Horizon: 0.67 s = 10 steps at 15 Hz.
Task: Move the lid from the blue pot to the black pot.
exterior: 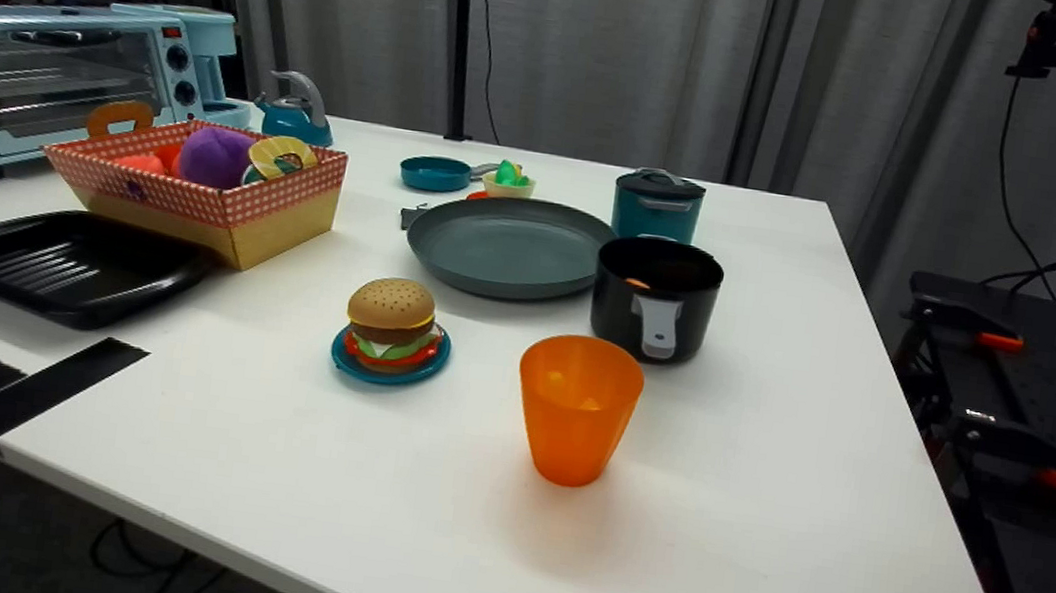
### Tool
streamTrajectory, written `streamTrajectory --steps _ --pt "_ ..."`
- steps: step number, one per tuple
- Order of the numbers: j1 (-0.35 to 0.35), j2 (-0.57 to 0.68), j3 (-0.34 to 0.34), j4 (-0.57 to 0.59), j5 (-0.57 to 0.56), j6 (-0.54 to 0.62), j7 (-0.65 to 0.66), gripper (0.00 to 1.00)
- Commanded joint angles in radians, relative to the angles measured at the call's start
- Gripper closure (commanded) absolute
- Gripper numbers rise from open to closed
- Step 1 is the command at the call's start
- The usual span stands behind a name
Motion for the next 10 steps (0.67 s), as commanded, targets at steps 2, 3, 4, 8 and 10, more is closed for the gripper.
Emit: streamTrajectory --steps 2,3,4,8,10 --pt "-0.004 0.001 0.003 0.002 0.003 -0.002 -0.003 0.0" --pt "-0.004 0.001 0.003 0.002 0.003 -0.002 -0.003 0.0" --pt "-0.004 0.001 0.003 0.002 0.003 -0.002 -0.003 0.0" --pt "-0.004 0.011 -0.002 -0.013 0.003 0.002 -0.01 0.0" --pt "-0.005 0.025 -0.005 -0.025 0.004 0.005 -0.013 0.0"
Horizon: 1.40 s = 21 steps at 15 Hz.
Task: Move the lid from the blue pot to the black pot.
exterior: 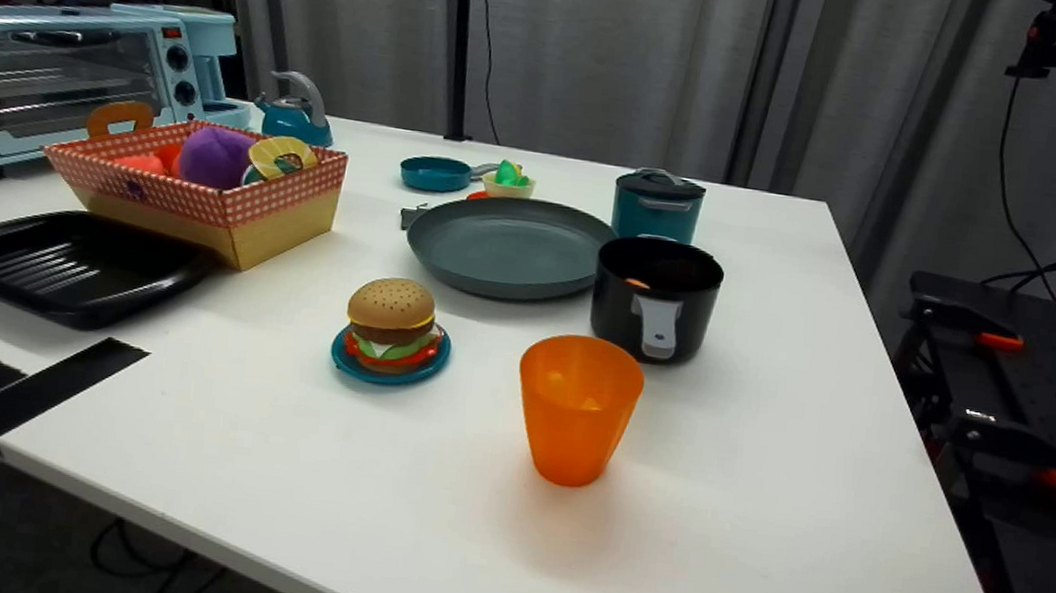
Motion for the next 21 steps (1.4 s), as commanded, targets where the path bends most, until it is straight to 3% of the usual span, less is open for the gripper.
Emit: streamTrajectory --steps 1,8,21 --pt "-0.007 0.023 -0.006 -0.02 0.0 0.007 -0.012 0.0" --pt "-0.027 0.141 -0.016 -0.074 -0.029 0.06 -0.014 0.0" --pt "-0.087 0.556 -0.058 -0.083 -0.119 0.508 -0.031 0.0"
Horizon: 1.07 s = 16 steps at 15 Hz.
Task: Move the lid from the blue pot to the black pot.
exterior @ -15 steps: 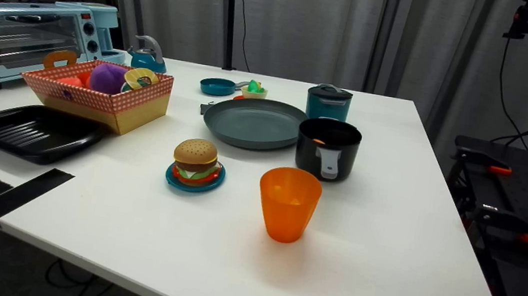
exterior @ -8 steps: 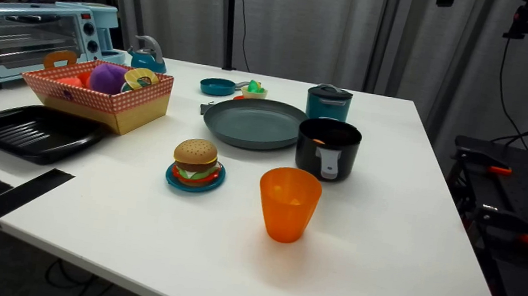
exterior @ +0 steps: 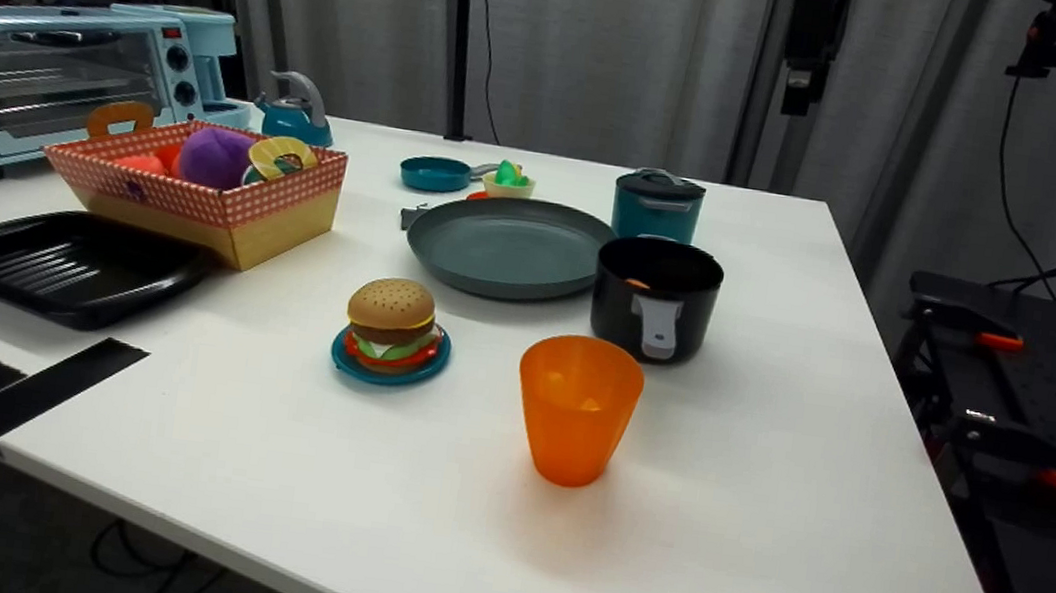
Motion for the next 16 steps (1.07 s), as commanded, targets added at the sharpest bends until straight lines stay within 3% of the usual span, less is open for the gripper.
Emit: streamTrajectory --steps 1,8,16 --pt "-0.027 0.113 -0.017 0.033 -0.046 0.111 -0.017 0.0" --pt "-0.035 0.238 -0.022 0.115 -0.103 0.241 0.022 0.0" --pt "-0.026 0.274 -0.027 0.165 -0.061 0.243 0.017 0.0"
